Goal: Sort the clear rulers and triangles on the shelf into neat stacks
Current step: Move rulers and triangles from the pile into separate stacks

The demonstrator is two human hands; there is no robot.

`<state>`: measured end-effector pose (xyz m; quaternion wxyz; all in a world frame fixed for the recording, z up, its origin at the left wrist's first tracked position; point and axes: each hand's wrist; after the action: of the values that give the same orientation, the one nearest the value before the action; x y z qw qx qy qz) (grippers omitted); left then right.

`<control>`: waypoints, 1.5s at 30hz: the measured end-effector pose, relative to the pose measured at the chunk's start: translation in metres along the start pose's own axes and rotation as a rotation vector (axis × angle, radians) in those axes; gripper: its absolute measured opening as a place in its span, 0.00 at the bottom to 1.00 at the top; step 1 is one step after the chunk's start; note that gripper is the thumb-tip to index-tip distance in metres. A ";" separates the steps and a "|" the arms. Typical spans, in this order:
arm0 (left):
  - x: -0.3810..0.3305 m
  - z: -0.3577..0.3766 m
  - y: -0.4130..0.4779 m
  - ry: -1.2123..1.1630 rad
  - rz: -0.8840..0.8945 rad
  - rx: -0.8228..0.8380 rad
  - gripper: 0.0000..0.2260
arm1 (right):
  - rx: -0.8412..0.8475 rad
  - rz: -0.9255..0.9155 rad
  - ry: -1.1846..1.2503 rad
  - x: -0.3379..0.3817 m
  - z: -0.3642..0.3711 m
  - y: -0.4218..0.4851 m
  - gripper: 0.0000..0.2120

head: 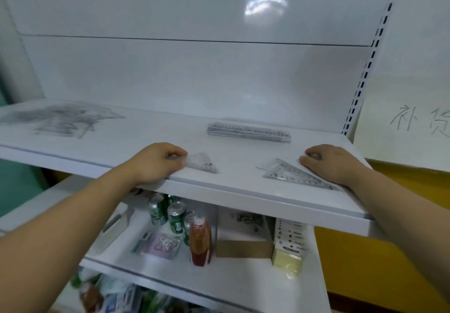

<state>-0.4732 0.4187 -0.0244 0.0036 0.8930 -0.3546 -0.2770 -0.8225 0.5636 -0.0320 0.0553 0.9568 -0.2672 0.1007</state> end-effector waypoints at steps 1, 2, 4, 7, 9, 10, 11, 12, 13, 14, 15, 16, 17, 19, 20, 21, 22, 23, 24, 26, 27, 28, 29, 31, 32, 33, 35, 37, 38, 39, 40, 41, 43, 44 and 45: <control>0.000 0.002 0.000 -0.020 -0.008 -0.025 0.15 | -0.003 -0.014 0.011 0.000 0.000 -0.001 0.26; 0.000 0.005 0.000 -0.052 -0.019 -0.055 0.15 | -0.002 -0.025 0.018 0.000 0.000 -0.002 0.25; 0.000 0.009 0.001 -0.101 -0.040 -0.114 0.14 | 0.004 -0.038 0.018 0.001 -0.001 -0.002 0.24; 0.001 0.013 0.002 -0.105 -0.046 -0.155 0.12 | 0.017 -0.040 0.000 0.002 -0.005 0.001 0.23; 0.003 0.013 0.002 -0.109 -0.033 -0.148 0.12 | 0.010 -0.019 -0.025 0.007 -0.008 0.004 0.24; 0.004 0.012 0.002 -0.119 -0.025 -0.134 0.13 | -0.001 -0.006 -0.026 0.011 -0.010 0.005 0.24; 0.005 0.010 0.002 -0.124 -0.016 -0.109 0.14 | -0.017 -0.001 -0.016 0.018 -0.011 0.006 0.25; 0.006 0.008 0.003 -0.119 -0.001 -0.078 0.15 | -0.031 -0.009 -0.004 0.027 -0.013 0.008 0.25; 0.008 0.004 0.004 -0.101 0.013 -0.042 0.16 | -0.041 -0.031 0.004 0.039 -0.014 0.010 0.25; 0.010 0.000 0.005 -0.071 0.025 -0.005 0.18 | -0.046 -0.060 0.001 0.055 -0.015 0.013 0.25; 0.013 -0.006 0.005 -0.030 0.028 0.030 0.19 | -0.046 -0.092 -0.008 0.073 -0.016 0.016 0.25; 0.017 -0.013 0.005 0.012 0.022 0.058 0.20 | -0.044 -0.124 -0.019 0.094 -0.015 0.018 0.25; 0.024 -0.022 0.005 0.051 0.010 0.078 0.21 | -0.040 -0.155 -0.028 0.116 -0.013 0.021 0.25; 0.043 -0.039 0.003 0.111 -0.019 0.100 0.22 | -0.032 -0.221 -0.038 0.162 -0.006 0.026 0.26; 0.057 -0.049 0.000 0.129 -0.039 0.104 0.22 | -0.024 -0.254 -0.036 0.186 -0.001 0.028 0.26; 0.072 -0.059 -0.003 0.139 -0.062 0.106 0.22 | -0.008 -0.281 -0.025 0.211 0.005 0.029 0.27; 0.090 -0.069 -0.006 0.143 -0.088 0.109 0.23 | 0.014 -0.302 -0.016 0.237 0.012 0.029 0.27; 0.107 -0.078 -0.010 0.144 -0.114 0.111 0.23 | 0.033 -0.323 -0.013 0.262 0.018 0.029 0.27; 0.126 -0.089 -0.013 0.145 -0.134 0.111 0.24 | 0.049 -0.346 -0.016 0.287 0.026 0.030 0.28; 0.162 -0.110 -0.020 0.157 -0.150 0.102 0.25 | 0.074 -0.389 -0.027 0.336 0.041 0.032 0.29; 0.180 -0.121 -0.023 0.174 -0.152 0.091 0.25 | 0.085 -0.407 -0.035 0.359 0.048 0.033 0.29; 0.198 -0.132 -0.025 0.194 -0.156 0.082 0.25 | 0.097 -0.421 -0.046 0.382 0.055 0.034 0.29; 0.216 -0.143 -0.028 0.207 -0.165 0.077 0.25 | 0.107 -0.426 -0.052 0.403 0.062 0.036 0.30; 0.251 -0.162 -0.034 0.209 -0.192 0.072 0.25 | 0.125 -0.424 -0.044 0.440 0.075 0.040 0.30; 0.266 -0.171 -0.036 0.201 -0.205 0.067 0.25 | 0.133 -0.419 -0.035 0.456 0.081 0.041 0.31; 0.280 -0.179 -0.038 0.191 -0.219 0.058 0.25 | 0.141 -0.417 -0.031 0.470 0.086 0.043 0.31; 0.304 -0.193 -0.039 0.182 -0.240 0.030 0.25 | 0.156 -0.416 -0.034 0.496 0.095 0.049 0.32; 0.324 -0.203 -0.033 0.186 -0.246 -0.011 0.25 | 0.149 -0.409 -0.011 0.517 0.101 0.059 0.33; 0.332 -0.207 -0.028 0.182 -0.247 -0.033 0.25 | 0.142 -0.400 0.012 0.527 0.103 0.065 0.33; 0.339 -0.211 -0.022 0.176 -0.244 -0.051 0.25 | 0.135 -0.392 0.036 0.536 0.106 0.072 0.34; 0.346 -0.214 -0.014 0.175 -0.232 -0.063 0.24 | 0.128 -0.386 0.056 0.545 0.107 0.080 0.34; 0.352 -0.217 -0.006 0.177 -0.213 -0.069 0.24 | 0.125 -0.379 0.067 0.552 0.109 0.088 0.33; 0.362 -0.220 0.011 0.179 -0.170 -0.066 0.26 | 0.137 -0.370 0.071 0.566 0.112 0.106 0.33; 0.366 -0.221 0.020 0.188 -0.151 -0.050 0.28 | 0.155 -0.367 0.066 0.572 0.113 0.115 0.34; 0.370 -0.221 0.029 0.203 -0.138 -0.020 0.30 | 0.175 -0.366 0.054 0.578 0.115 0.125 0.34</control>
<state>-0.1614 0.1196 -0.0141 0.0296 0.9387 -0.2874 -0.1882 -0.3856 0.1494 -0.0091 -0.0034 0.9875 -0.0775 0.1375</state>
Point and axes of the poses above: each hand's wrist, its own y-axis towards the middle knuckle, its own z-axis out of the palm, x = y × z, and after that the axes turned 6 degrees about z, right-handed
